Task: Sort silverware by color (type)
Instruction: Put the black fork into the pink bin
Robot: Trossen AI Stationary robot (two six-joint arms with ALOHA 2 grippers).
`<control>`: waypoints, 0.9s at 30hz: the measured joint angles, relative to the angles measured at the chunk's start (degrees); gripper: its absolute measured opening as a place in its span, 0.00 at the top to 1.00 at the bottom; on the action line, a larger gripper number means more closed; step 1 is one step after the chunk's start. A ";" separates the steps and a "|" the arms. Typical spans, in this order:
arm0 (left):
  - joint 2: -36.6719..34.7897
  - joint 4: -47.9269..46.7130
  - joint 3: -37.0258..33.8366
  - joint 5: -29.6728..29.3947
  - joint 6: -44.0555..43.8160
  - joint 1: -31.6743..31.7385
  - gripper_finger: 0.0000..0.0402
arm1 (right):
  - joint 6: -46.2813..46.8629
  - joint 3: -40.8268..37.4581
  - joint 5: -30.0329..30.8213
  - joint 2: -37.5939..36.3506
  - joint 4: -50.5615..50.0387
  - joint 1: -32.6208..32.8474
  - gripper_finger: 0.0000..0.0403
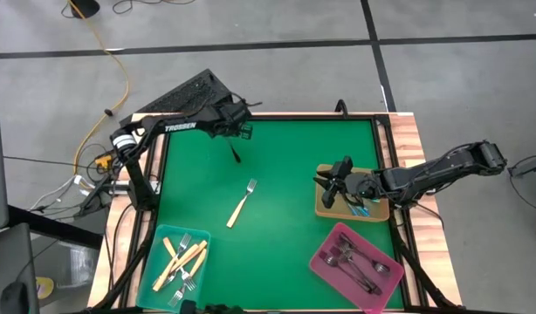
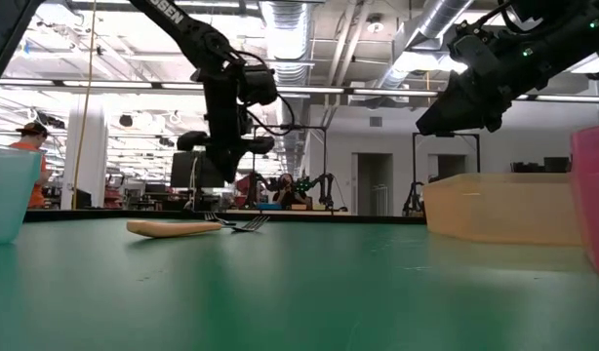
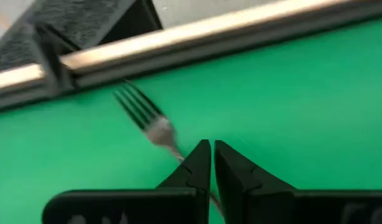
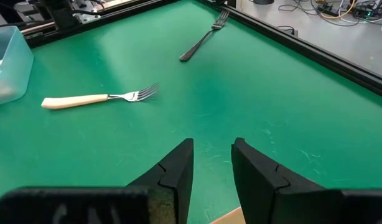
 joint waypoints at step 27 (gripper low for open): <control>9.86 -1.33 0.90 10.90 8.13 -0.03 1.00 | 0.13 0.00 -0.04 0.00 -0.77 -0.02 0.67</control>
